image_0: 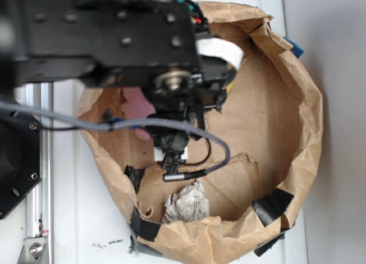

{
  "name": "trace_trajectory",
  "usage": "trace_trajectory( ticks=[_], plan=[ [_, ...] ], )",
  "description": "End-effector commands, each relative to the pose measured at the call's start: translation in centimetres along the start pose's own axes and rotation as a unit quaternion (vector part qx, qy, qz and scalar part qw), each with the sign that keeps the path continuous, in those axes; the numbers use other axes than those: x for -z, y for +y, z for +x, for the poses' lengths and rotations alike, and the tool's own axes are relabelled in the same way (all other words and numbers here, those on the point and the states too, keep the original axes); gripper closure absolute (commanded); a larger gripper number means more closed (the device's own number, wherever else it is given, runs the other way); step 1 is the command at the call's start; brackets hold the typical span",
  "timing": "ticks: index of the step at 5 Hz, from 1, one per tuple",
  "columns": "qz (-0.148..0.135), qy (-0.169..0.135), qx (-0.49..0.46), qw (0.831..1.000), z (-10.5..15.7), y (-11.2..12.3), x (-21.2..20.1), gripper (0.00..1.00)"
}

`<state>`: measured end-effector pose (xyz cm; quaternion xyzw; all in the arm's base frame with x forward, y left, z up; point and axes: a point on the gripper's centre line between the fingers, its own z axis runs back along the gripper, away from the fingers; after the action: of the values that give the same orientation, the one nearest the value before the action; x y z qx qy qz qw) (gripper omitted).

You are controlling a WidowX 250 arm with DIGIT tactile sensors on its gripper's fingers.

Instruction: Grab the rock.

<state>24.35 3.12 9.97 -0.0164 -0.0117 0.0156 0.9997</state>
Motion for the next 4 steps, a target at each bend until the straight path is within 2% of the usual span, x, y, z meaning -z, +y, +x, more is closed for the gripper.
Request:
trace_trajectory(
  ticks=[1, 2, 4],
  plan=[
    [0.024, -0.041, -0.02, 0.999, 3.3, 1.8, 1.1, 0.0],
    [0.03, -0.035, -0.019, 0.999, 4.3, 1.9, 2.0, 0.0],
    [0.019, -0.033, 0.016, 0.999, 4.5, 0.8, 2.5, 0.0]
  ],
)
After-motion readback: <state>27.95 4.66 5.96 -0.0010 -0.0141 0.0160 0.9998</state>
